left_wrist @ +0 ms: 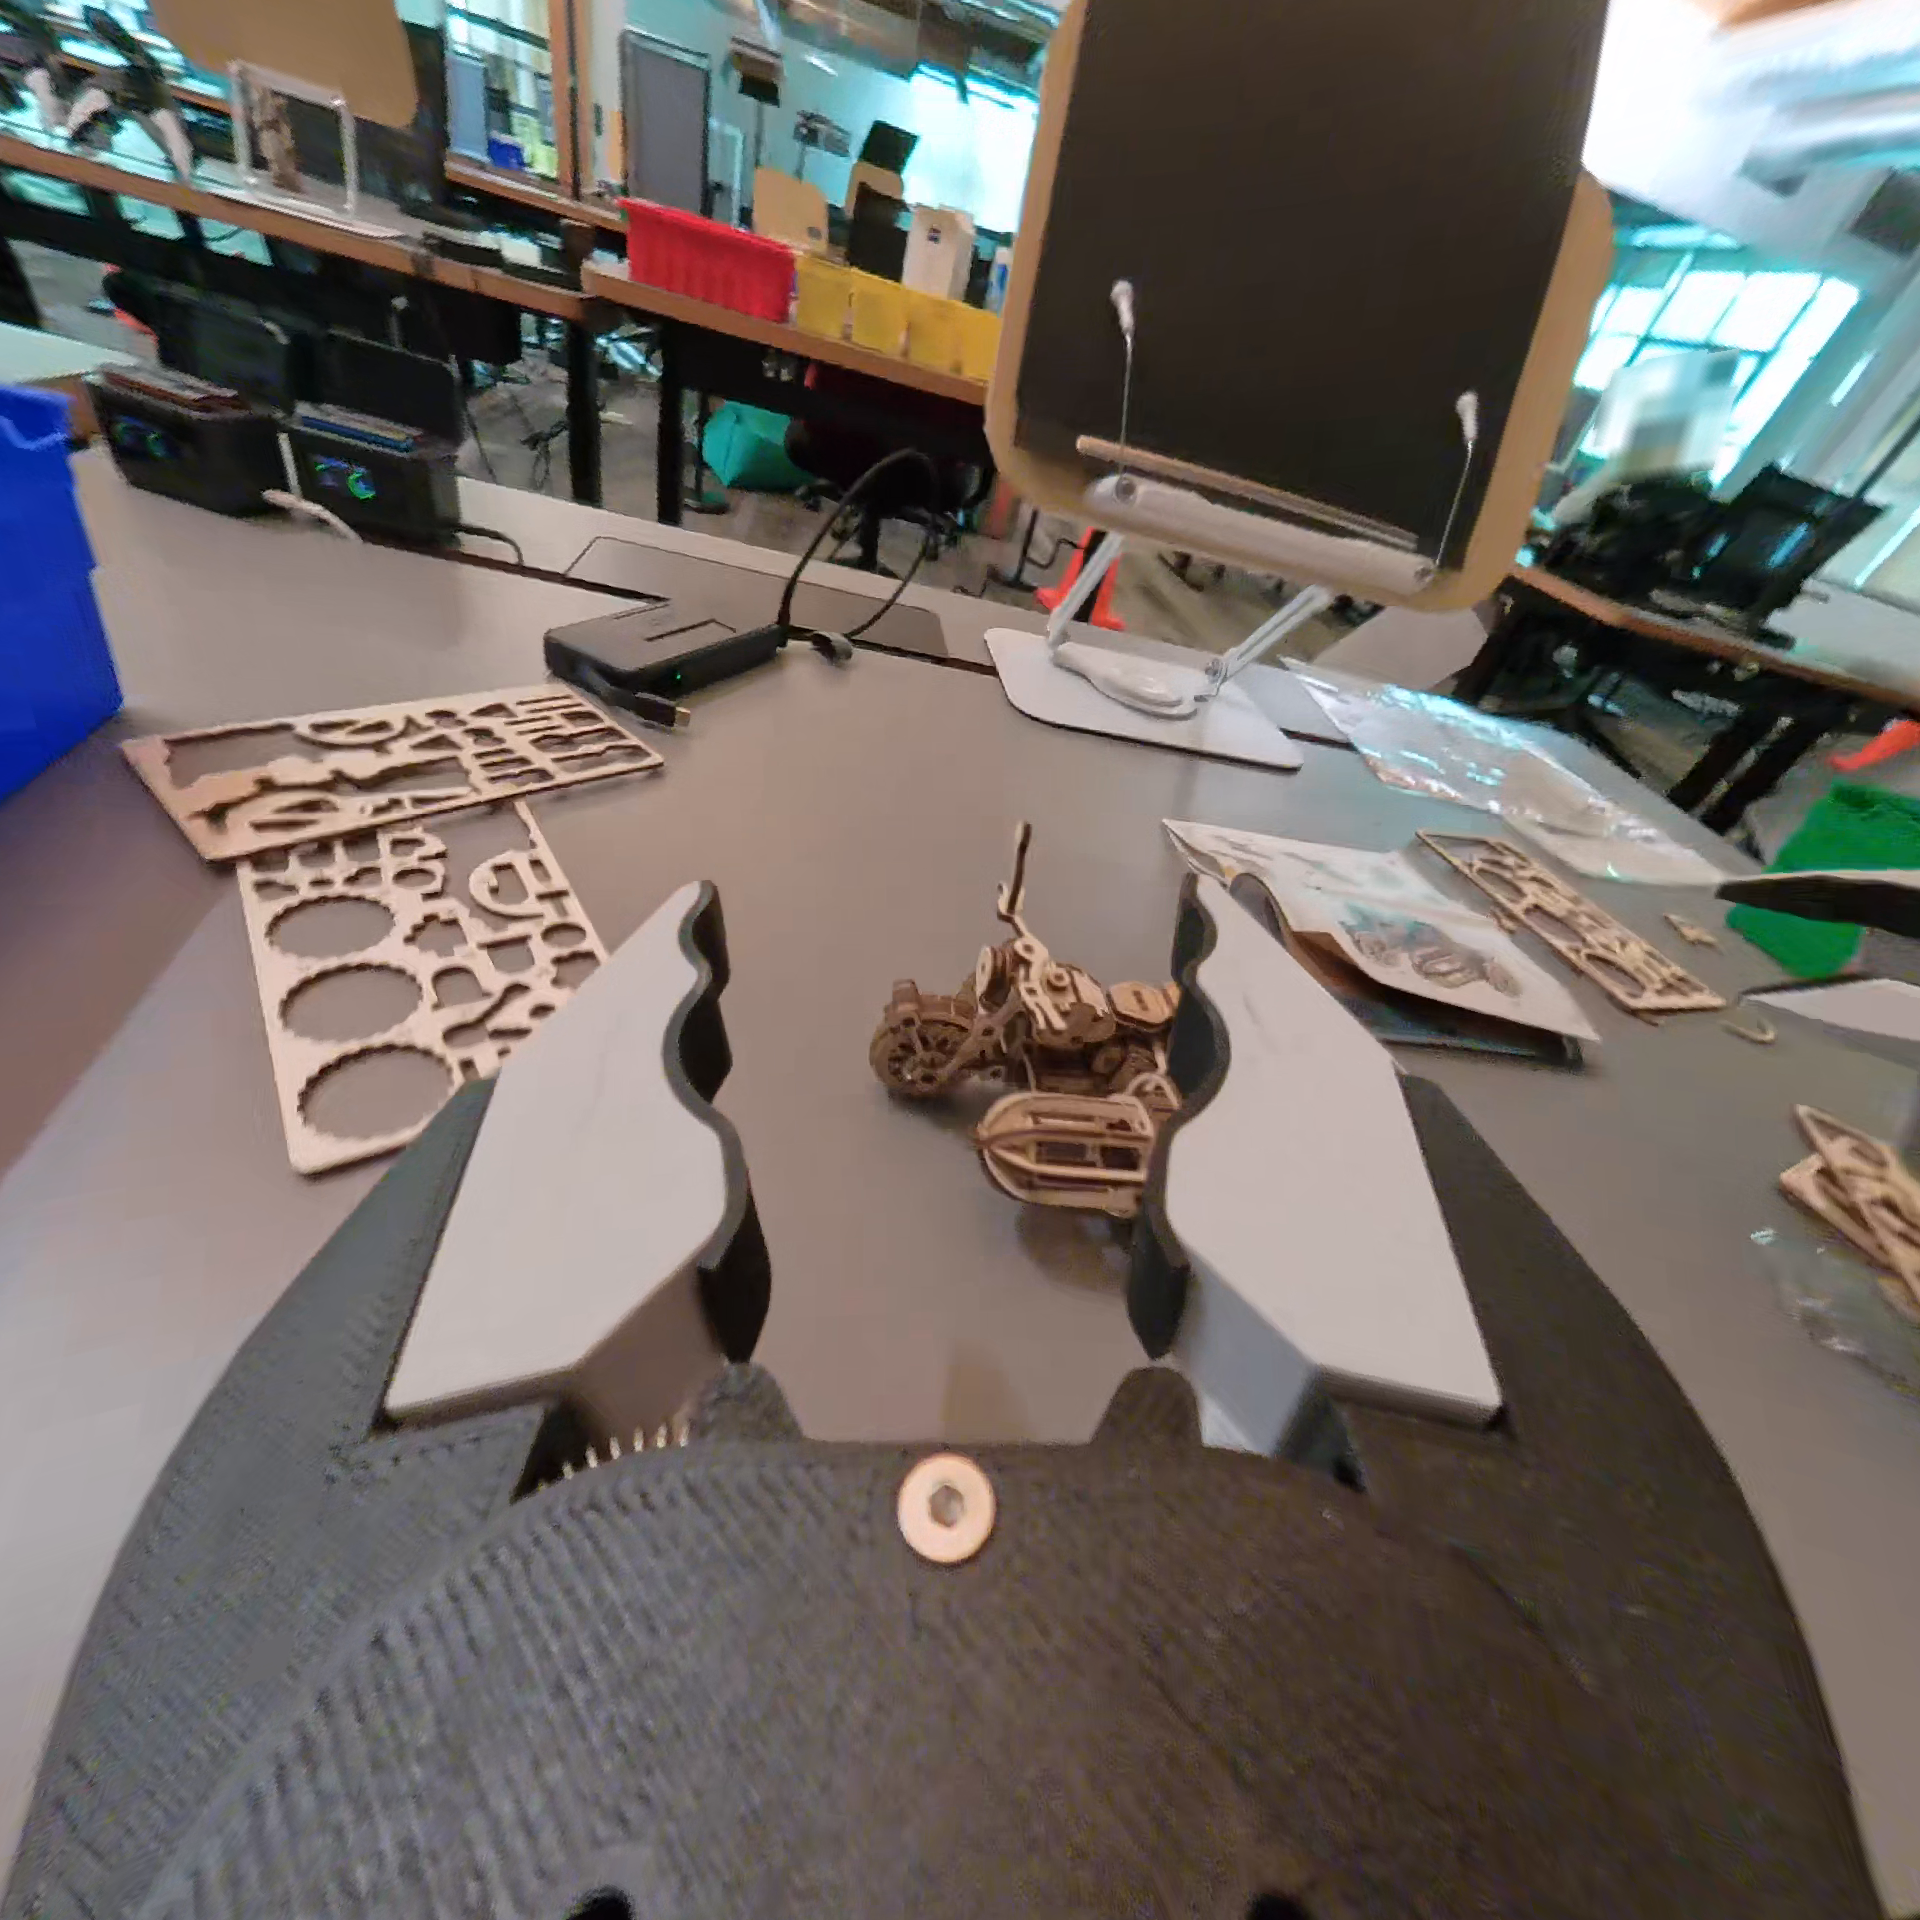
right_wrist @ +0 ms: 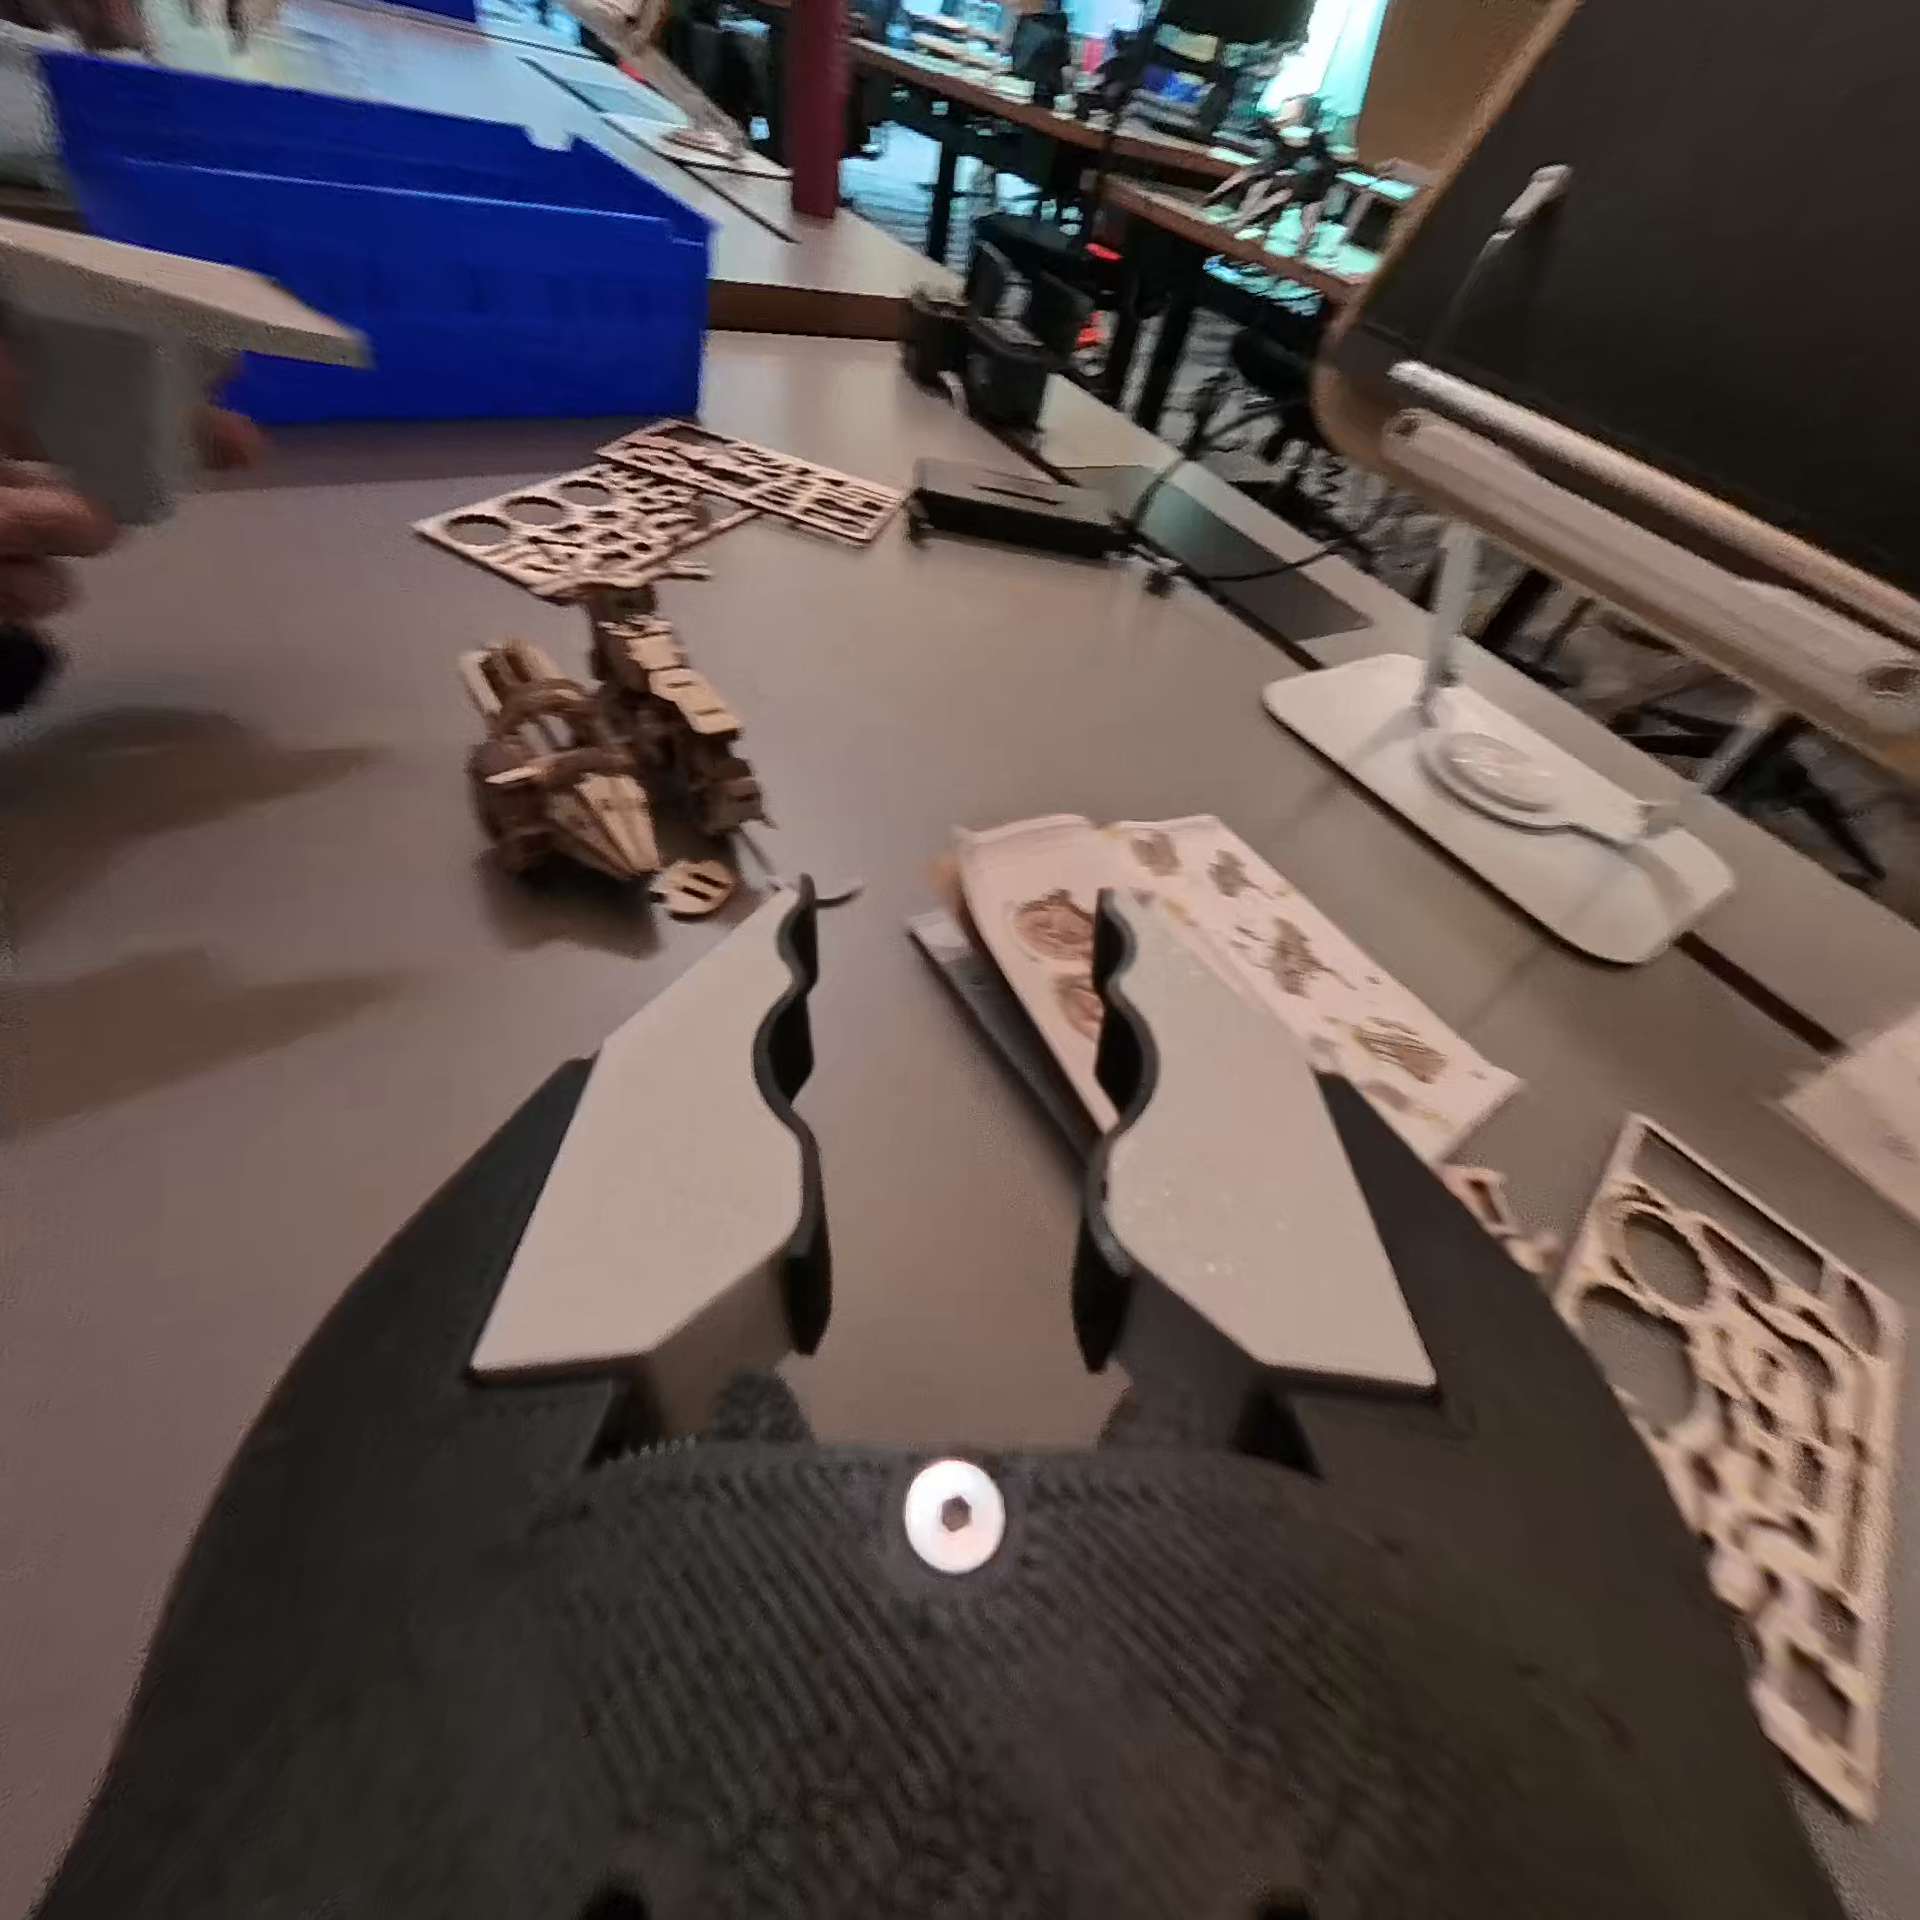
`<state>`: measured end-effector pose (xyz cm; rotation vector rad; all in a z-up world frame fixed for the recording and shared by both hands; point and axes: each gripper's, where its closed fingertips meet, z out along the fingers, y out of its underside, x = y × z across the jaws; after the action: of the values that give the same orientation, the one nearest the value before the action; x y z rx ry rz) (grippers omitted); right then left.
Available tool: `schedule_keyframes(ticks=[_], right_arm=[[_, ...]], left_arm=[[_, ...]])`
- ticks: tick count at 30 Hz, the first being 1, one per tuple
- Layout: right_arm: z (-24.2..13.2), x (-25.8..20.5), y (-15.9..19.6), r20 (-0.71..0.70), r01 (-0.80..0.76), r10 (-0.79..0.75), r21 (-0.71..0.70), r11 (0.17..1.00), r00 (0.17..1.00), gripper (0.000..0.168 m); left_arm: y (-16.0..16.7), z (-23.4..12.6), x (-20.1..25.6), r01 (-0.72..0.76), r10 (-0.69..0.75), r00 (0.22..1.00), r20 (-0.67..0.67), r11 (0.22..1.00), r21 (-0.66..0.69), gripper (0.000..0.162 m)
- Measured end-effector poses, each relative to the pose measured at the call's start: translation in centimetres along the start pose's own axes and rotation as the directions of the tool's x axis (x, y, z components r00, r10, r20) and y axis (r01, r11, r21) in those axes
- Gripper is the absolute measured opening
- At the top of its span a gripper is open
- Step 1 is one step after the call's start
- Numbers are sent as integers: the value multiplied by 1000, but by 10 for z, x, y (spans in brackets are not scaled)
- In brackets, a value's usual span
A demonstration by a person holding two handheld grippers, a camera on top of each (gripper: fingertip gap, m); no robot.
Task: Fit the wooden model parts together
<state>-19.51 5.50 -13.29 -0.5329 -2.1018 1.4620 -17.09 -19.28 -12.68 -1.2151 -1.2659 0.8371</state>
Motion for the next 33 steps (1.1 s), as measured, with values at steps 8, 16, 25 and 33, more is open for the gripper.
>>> schedule_keyframes(ticks=[8,16,25,33], right_arm=[[63,-70,-17,289,24,9,-112,993,957,46],[126,-101,-26,467,107,0,-202,974,884,45],[160,-112,-20,545,174,-20,-232,957,838,42],[173,-120,-8,561,263,-83,-248,932,824,40]], left_arm=[[-3,11,-5,98,-99,992,-76,995,-17,86],[31,1,15,20,-38,991,-127,989,-147,87],[40,-6,2,52,-75,992,-101,976,-210,87],[50,-3,-7,139,-170,980,-105,958,-252,89]])
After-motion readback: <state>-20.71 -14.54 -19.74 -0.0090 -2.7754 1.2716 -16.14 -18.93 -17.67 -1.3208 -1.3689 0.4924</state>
